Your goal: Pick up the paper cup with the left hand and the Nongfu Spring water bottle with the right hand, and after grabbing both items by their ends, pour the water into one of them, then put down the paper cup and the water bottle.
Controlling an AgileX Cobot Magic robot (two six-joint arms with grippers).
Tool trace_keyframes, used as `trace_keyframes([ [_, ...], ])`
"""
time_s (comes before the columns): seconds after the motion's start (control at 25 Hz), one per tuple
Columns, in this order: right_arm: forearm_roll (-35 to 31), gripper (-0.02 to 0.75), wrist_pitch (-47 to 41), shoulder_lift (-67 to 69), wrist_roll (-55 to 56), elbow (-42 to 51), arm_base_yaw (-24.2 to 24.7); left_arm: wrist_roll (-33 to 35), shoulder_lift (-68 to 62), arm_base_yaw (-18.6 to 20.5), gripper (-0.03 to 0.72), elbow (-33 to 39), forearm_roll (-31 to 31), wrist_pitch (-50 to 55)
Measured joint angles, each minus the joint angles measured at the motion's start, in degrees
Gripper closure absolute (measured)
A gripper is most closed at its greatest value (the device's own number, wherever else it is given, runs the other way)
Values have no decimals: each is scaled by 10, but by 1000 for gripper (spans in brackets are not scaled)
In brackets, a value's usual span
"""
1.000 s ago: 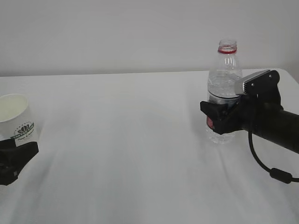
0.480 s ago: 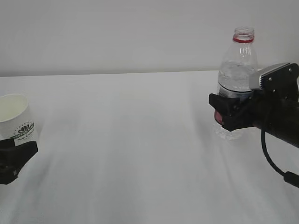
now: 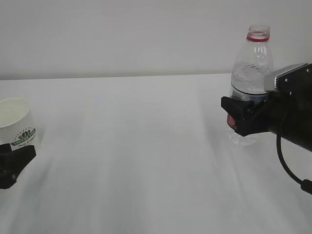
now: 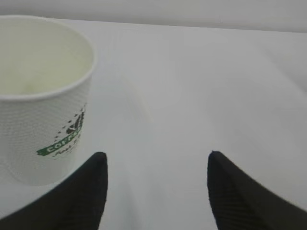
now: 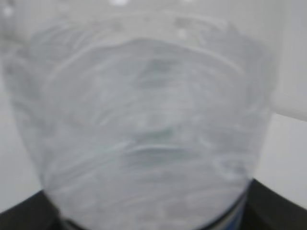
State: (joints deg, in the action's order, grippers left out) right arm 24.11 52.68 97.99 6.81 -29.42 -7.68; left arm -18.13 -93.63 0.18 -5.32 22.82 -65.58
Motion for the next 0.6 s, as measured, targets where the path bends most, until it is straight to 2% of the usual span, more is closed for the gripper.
trace_keyframes([
  [0.2,20,251,-5,0,0,0,0,0,0,0,208,0,-68,0],
  [0.4,23,251,-6,0,0,0,0,10,0,0,50,0,-137,0],
  [0.52,23,251,-6,0,0,0,0,36,0,0,17,0,-170,0],
  [0.6,23,251,-6,0,0,0,0,53,0,0,12,-6,-171,0],
])
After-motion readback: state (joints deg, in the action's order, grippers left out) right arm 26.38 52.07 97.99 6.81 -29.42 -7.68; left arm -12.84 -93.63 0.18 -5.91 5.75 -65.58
